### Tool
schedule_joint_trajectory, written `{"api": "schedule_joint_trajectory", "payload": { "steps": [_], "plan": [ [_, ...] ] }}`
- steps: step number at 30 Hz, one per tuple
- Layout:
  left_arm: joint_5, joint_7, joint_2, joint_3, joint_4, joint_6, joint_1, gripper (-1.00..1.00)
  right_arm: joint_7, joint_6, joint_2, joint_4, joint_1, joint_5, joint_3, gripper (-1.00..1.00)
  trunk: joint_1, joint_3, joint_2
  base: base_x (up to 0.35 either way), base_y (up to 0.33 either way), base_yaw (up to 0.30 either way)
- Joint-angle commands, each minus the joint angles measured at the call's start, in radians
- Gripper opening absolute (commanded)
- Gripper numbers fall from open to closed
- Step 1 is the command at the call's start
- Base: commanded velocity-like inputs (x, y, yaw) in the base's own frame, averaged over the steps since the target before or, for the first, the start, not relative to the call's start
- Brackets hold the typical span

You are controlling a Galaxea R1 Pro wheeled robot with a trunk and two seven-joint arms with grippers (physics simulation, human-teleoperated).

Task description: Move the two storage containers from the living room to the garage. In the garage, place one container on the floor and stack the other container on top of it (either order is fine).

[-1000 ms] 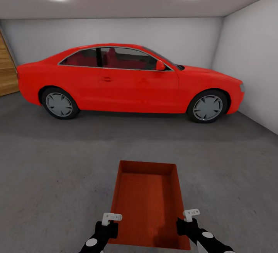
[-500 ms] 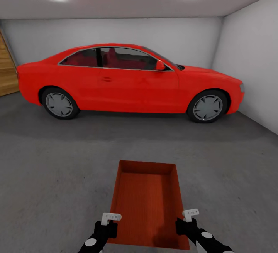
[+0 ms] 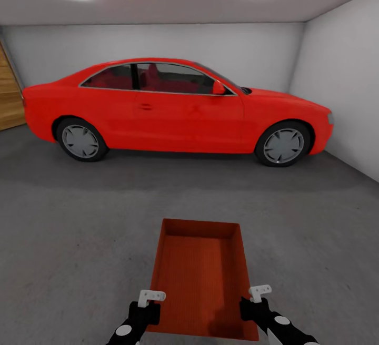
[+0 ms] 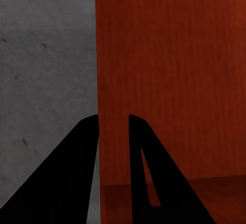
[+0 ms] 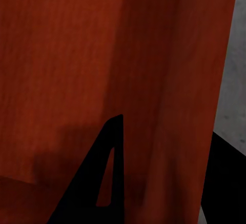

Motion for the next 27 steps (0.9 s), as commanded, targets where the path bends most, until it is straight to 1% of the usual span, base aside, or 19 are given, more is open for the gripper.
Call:
{"api": "schedule_joint_trajectory", "payload": {
  "steps": [1, 15, 27],
  "plan": [
    [0.001, 0.013, 0.002, 0.016, -0.006, -0.003, -0.001, -1.0, 0.014, -0.006, -0.005, 0.003, -0.001, 0.015, -0.014, -1.0, 0.0, -0.001, 0.0, 0.0, 0.0, 0.0],
    [0.001, 0.013, 0.002, 0.017, -0.005, -0.002, -0.001, -1.0, 0.014, -0.006, -0.005, 0.003, -0.001, 0.014, -0.014, -1.0, 0.054, -0.045, -0.098, 0.0, 0.0, 0.0],
    [0.001, 0.013, 0.002, 0.016, -0.004, -0.003, -0.001, -1.0, 0.014, -0.006, -0.005, 0.003, -0.001, 0.015, -0.014, -1.0, 0.1, -0.101, -0.182, 0.0, 0.0, 0.0]
  ]
}}
